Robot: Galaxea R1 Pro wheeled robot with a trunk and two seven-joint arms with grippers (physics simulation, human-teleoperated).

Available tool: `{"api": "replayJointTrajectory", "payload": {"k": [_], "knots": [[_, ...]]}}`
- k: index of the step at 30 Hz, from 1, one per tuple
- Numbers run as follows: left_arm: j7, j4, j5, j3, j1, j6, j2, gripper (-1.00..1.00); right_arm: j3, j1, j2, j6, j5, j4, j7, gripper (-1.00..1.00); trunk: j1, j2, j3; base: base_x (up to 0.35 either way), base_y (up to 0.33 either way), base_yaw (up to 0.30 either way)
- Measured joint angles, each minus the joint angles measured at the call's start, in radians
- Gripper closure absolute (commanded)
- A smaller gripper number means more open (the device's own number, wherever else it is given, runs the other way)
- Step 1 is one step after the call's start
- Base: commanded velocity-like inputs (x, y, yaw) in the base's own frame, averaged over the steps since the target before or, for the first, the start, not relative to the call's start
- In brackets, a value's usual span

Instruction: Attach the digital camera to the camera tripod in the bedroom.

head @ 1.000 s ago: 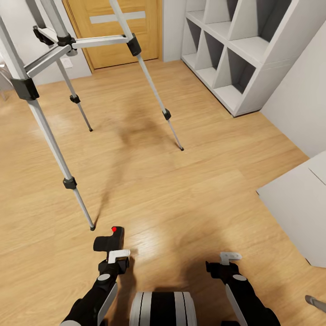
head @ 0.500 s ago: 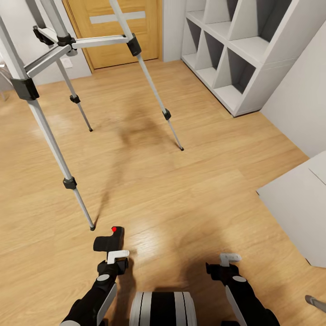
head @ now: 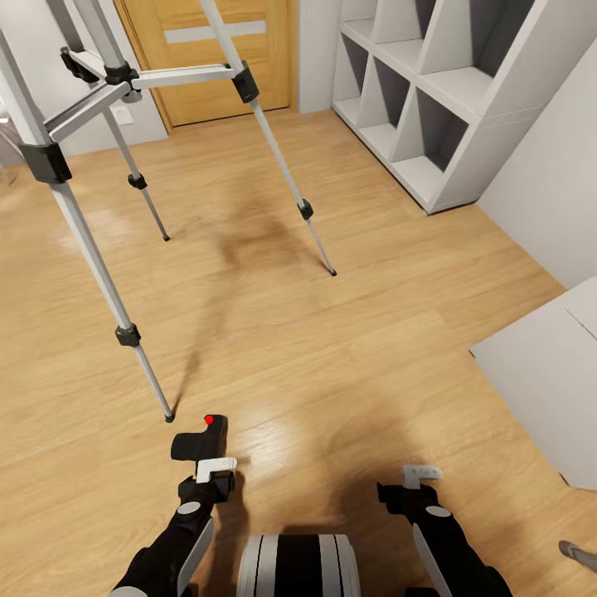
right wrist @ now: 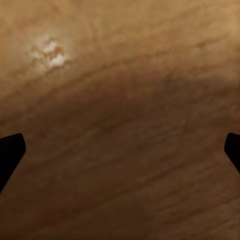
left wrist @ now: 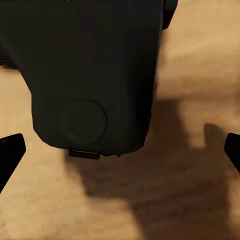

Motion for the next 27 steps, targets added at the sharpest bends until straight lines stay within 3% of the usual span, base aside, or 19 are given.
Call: {"api": "replayJointTrajectory", "payload": {"k": [27], "knots": [[0.016,0.001,-0.001,0.000,0.000,0.001,0.001,-1.00,0.000,0.000,0.000,0.000,-0.002,0.001,-0.001,-1.00,0.000,0.000,0.000,0.000,0.000,0.000]]}}
